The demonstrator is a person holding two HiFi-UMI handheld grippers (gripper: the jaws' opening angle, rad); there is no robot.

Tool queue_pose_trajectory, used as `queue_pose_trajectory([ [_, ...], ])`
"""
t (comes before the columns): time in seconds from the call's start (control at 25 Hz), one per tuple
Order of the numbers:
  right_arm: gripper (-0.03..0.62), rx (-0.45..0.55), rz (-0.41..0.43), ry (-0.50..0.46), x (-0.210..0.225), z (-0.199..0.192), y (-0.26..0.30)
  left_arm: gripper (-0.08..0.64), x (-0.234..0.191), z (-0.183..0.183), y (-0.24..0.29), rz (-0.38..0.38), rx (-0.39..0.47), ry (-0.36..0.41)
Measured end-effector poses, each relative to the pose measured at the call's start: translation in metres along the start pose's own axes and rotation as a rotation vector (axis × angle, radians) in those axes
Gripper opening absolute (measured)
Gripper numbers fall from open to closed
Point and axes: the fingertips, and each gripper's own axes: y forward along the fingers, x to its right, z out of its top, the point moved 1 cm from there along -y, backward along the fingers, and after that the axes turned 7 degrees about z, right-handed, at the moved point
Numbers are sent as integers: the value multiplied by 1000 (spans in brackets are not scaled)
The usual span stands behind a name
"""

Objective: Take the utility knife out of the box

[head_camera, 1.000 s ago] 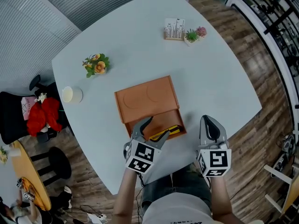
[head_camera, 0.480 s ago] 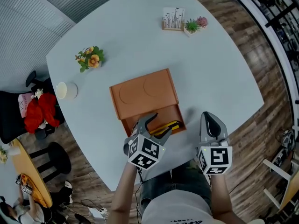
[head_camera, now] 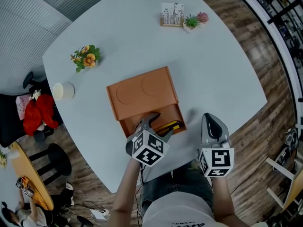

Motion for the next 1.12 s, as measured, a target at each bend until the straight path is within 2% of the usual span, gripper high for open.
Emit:
queue_pose_trajectory([
  [0.52,31,-23,-20,4,6,-9,-2,296,-4,-8,14,-2,-40,-12],
  [0.76,31,-22,-22,8,7,-8,0,290,-14,-11,11,30,-37,-74],
  [1.0,31,-22,-16,6,4,-8,0,231,-26,-17,3,76,-27,-132],
  [1.12,31,-21,-12,5,1,-9,0,190,-30,-17,-2,94,-21,-123],
])
